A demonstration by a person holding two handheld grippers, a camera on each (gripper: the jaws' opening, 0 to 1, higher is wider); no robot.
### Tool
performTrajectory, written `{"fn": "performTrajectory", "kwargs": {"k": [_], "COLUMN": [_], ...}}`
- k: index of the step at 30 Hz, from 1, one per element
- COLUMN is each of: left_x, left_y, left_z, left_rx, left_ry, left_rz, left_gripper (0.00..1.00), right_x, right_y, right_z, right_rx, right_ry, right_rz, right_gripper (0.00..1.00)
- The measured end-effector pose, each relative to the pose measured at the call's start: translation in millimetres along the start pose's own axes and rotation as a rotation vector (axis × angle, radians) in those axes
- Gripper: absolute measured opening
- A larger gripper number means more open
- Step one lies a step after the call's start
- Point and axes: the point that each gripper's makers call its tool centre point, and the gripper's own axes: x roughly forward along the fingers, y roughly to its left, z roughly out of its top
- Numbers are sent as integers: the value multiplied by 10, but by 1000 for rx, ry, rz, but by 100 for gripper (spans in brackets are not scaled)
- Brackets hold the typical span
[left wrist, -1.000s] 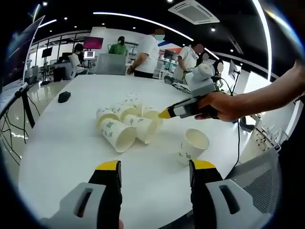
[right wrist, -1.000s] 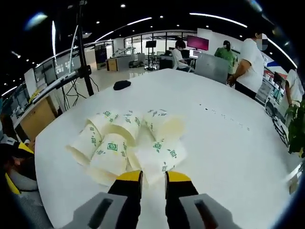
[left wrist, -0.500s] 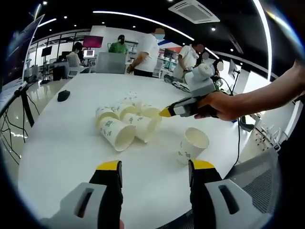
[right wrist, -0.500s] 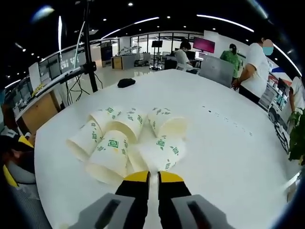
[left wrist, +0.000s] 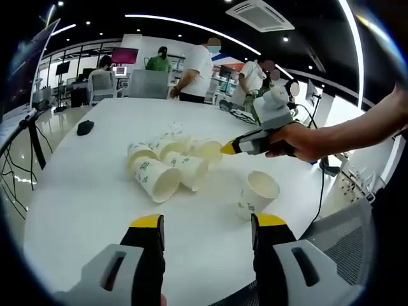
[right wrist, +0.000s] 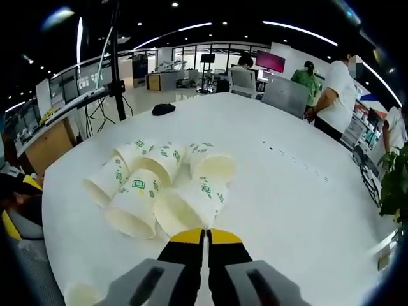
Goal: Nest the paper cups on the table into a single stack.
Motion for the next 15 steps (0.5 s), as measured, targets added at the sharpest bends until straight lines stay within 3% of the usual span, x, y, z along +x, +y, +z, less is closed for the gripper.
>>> {"fn": "performTrajectory", "kwargs": {"k": [15], "left_x": [-7], "left_y": [-7], "left_z": [32], "left_rx": [11], "left_ry": [-12], "left_rz": [2], "left_gripper": [54], "right_x": [-253], "right_y": [-161], "right_z": [29], "right_rx": [-5], "right_ry": [-43], "right_rz": [-38], "right_gripper": [0]}}
